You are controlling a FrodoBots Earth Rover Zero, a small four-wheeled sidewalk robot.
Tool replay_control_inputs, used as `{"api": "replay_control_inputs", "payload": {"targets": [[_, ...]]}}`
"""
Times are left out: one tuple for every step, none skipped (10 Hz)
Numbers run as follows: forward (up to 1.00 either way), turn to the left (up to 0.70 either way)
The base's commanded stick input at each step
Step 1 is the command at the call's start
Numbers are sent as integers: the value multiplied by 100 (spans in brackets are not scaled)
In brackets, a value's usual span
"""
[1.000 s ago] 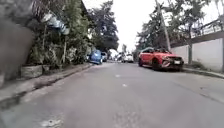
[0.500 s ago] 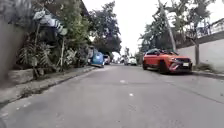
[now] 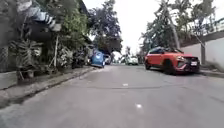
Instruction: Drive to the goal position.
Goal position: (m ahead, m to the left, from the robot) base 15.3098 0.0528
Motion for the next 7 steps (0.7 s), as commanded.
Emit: {"api": "replay_control_inputs", "payload": {"targets": [[100,5],[100,4],[100,-30],[100,-40],[100,-40],[100,-40],[100,-40]]}}
